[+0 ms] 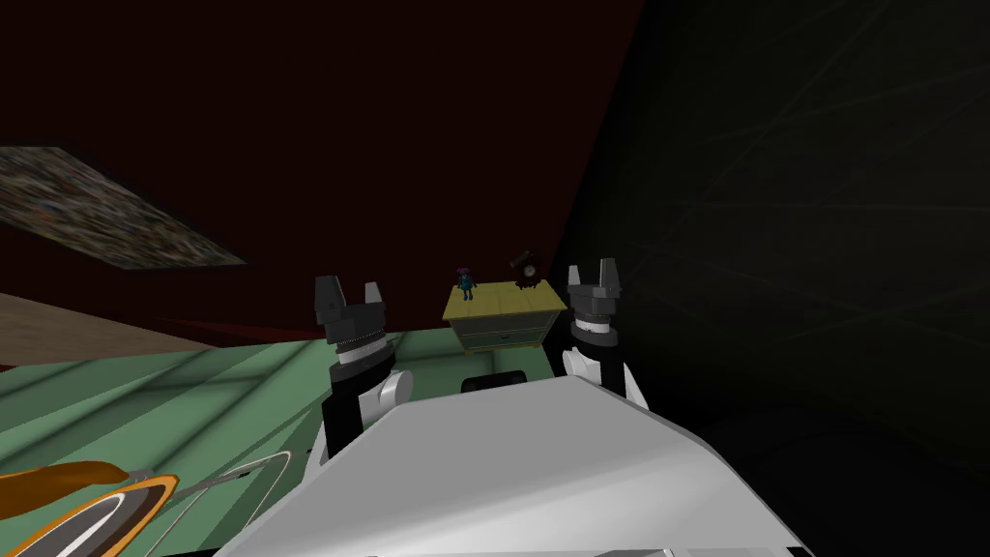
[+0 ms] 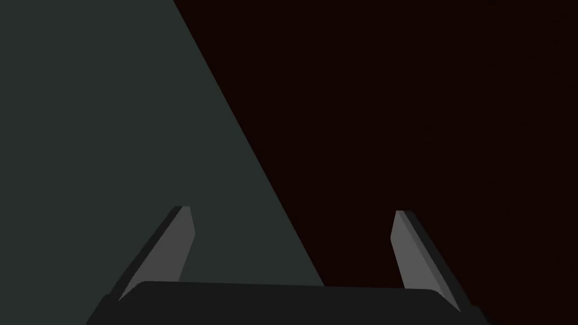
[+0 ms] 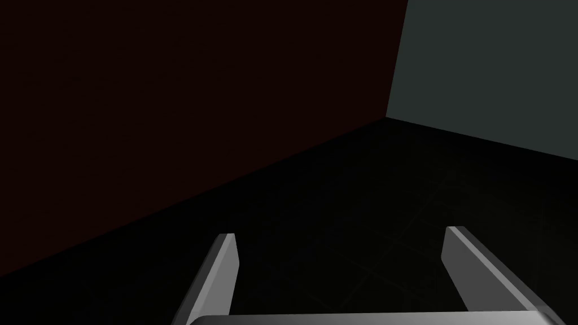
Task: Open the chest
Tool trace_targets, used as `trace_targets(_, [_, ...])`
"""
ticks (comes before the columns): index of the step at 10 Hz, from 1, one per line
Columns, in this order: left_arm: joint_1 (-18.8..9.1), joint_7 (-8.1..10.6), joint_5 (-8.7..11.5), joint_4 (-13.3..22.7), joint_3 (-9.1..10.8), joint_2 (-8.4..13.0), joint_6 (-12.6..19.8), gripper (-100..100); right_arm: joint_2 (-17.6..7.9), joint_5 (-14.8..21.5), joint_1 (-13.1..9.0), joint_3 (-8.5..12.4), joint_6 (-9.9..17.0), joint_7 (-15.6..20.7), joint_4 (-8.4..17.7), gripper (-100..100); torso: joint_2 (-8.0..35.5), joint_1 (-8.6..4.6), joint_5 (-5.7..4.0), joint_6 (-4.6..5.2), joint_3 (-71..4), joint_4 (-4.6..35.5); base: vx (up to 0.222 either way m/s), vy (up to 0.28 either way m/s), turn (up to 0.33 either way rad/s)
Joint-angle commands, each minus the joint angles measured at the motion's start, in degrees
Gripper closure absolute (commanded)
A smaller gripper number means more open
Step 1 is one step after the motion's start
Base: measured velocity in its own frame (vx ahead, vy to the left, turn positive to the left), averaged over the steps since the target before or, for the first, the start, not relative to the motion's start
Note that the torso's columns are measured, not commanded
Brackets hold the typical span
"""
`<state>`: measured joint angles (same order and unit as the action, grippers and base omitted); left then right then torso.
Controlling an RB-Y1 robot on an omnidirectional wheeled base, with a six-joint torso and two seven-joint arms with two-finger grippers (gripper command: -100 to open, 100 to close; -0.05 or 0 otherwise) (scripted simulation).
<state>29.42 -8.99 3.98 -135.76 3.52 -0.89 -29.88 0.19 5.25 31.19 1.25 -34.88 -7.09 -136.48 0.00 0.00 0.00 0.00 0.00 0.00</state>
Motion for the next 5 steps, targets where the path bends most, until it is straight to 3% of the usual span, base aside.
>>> trace_targets(1, [0.0, 0.0, 0.0, 0.0, 0.0, 0.0, 0.0, 0, 0.0, 0.0, 0.0, 0.0, 0.0, 0.0, 0.0, 0, 2.3, 0.0, 0.0, 0.0, -4.7, 2.3, 0.0, 0.0, 0.0])
trace_targets(5, [0.0, 0.0, 0.0, 0.0, 0.0, 0.0, 0.0, 0, 0.0, 0.0, 0.0, 0.0, 0.0, 0.0, 0.0, 0, 18.5, 0.0, 0.0, 0.0, -36.9, 18.5, 0.0, 0.0, 0.0])
